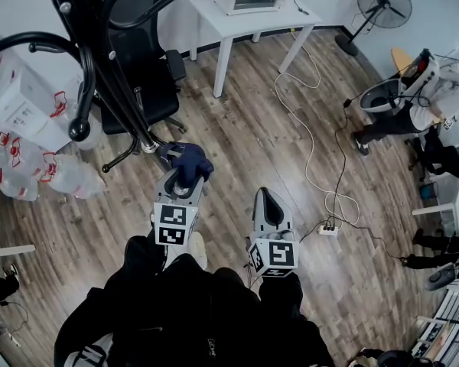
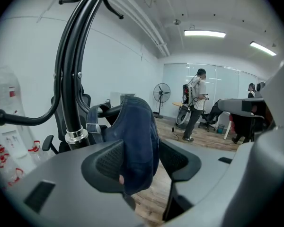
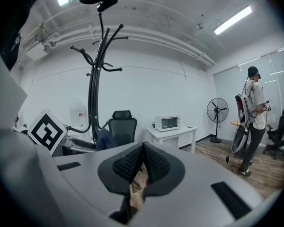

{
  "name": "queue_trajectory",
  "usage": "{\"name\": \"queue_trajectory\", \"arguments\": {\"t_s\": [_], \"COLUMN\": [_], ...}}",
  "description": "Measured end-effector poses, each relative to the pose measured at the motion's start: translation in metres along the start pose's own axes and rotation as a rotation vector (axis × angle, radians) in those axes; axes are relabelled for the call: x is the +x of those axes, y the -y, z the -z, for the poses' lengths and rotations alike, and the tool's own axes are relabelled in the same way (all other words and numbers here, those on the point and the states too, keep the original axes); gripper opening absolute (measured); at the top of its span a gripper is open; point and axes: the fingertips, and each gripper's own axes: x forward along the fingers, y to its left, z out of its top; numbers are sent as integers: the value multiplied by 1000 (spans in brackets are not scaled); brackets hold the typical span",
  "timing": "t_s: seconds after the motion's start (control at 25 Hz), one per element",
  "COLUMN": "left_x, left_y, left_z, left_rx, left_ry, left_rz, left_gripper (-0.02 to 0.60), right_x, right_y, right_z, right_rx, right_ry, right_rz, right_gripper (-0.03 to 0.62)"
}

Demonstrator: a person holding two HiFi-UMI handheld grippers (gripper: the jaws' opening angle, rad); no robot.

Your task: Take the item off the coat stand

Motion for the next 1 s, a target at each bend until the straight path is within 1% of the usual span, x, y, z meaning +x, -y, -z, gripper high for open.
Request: {"name": "queue_trajectory", "arguments": {"t_s": [0.08,0.12,0.28,0.36,0.4,0.56,0.76,1.0], "left_x": [3,5,4,3,3,5,4,-2], "left_y": [-2,-4,-12,-16,-17,-18,-16,-14], "left_z": [2,3,3,3,3,5,2,-5], "left_rx": [0,-1,-11,-19,-24,-45,-46,-49], "left_ry": [-7,-9,-13,-15,-16,-13,-14,5], "left_rz": [-8,-15,-54,-78,-83,-72,-73,-76], "left_gripper": [242,222,121,52,41,32,31,31], "right_x": [3,4,5,5,5,7,7,7], "right_y": [1,1,2,3,4,4,4,0], "right_z": [1,2,2,1,2,2,-1,-2], "right_rx": [0,0,4,8,9,8,5,2], "right_ry": [-3,-5,-10,-10,-10,-8,-5,1], "right_rz": [0,0,2,3,3,0,-8,-23], "right_gripper": [15,15,15,15,15,15,15,15]}}
